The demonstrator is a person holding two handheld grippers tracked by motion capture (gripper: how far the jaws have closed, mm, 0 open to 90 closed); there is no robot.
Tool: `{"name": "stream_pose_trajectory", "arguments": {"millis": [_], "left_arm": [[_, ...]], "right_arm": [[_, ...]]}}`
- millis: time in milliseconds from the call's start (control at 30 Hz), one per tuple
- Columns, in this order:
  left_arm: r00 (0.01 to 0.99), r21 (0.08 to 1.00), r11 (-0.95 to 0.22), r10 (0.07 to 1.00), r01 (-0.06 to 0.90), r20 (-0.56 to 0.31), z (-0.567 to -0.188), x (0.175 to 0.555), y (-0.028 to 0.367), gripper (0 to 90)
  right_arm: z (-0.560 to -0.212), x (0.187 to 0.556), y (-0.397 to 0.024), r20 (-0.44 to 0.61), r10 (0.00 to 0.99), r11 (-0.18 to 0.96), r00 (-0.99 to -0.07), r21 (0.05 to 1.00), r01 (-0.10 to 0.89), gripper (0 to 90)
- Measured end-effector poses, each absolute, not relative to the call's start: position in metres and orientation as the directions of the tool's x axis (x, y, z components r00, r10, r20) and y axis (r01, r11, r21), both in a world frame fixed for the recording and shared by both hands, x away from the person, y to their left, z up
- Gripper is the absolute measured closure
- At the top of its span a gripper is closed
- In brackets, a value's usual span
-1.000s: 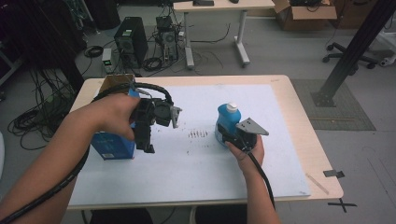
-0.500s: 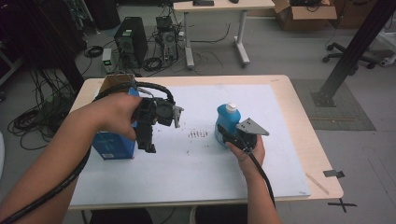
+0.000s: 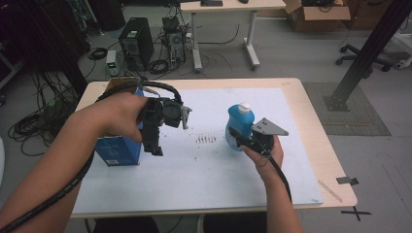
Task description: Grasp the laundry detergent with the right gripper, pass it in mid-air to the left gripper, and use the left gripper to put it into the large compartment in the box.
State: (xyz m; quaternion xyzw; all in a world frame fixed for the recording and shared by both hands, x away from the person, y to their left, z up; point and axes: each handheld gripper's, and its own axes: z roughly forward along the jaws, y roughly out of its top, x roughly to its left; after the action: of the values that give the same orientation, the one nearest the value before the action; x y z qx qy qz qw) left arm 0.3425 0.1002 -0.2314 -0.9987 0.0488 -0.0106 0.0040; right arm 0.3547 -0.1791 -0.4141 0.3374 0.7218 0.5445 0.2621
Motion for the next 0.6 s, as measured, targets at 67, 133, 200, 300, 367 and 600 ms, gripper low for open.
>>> {"name": "stream_pose_trajectory", "arguments": {"millis": [67, 133, 200, 300, 367, 600], "left_arm": [[0.995, -0.006, -0.995, -0.099, -0.099, 0.024, -0.228, 0.343, 0.1, 0.2], [0.995, -0.003, -0.995, -0.097, -0.097, 0.031, -0.224, 0.344, 0.1, 0.2], [0.995, -0.003, -0.995, -0.098, -0.098, 0.033, -0.222, 0.344, 0.1, 0.2], [0.994, -0.007, -0.995, -0.1, -0.099, 0.038, -0.217, 0.345, 0.1, 0.2], [0.994, -0.007, -0.995, -0.101, -0.101, 0.039, -0.215, 0.344, 0.099, 0.2], [0.994, -0.021, -0.995, -0.102, -0.101, 0.043, -0.208, 0.344, 0.096, 0.2]], "right_arm": [[-0.407, 0.354, -0.183, -0.011, 0.756, 0.186, -0.654, 0.962, 0.198, 46.9], [-0.401, 0.354, -0.186, -0.007, 0.742, 0.189, -0.67, 0.962, 0.199, 46.8], [-0.394, 0.354, -0.189, -0.01, 0.724, 0.2, -0.689, 0.96, 0.197, 46.8], [-0.389, 0.354, -0.192, -0.007, 0.706, 0.206, -0.708, 0.959, 0.196, 46.8], [-0.383, 0.354, -0.196, -0.009, 0.671, 0.224, -0.741, 0.955, 0.192, 46.7], [-0.367, 0.355, -0.205, -0.029, 0.609, 0.27, -0.793, 0.947, 0.173, 46.7]]}}
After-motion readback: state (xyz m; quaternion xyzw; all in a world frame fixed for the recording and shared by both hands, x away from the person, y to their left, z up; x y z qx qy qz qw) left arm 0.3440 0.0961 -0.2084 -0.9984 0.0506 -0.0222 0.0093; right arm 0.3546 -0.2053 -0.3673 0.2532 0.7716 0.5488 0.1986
